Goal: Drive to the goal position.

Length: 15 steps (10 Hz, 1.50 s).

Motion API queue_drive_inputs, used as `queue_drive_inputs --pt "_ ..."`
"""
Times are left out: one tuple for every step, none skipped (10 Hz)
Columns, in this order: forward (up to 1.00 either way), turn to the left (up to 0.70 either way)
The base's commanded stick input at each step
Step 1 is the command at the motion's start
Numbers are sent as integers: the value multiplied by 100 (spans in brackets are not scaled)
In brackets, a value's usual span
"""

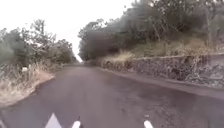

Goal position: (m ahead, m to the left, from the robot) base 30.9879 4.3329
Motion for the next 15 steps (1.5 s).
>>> queue_drive_inputs --pt "70 0" --pt "85 26" --pt "85 31" --pt "100 40" --pt "100 40" --pt "100 40" --pt "100 30" --pt "100 14" --pt "100 0" --pt "100 0" --pt "100 0" --pt "100 0" --pt "100 0" --pt "100 0" --pt "100 29"
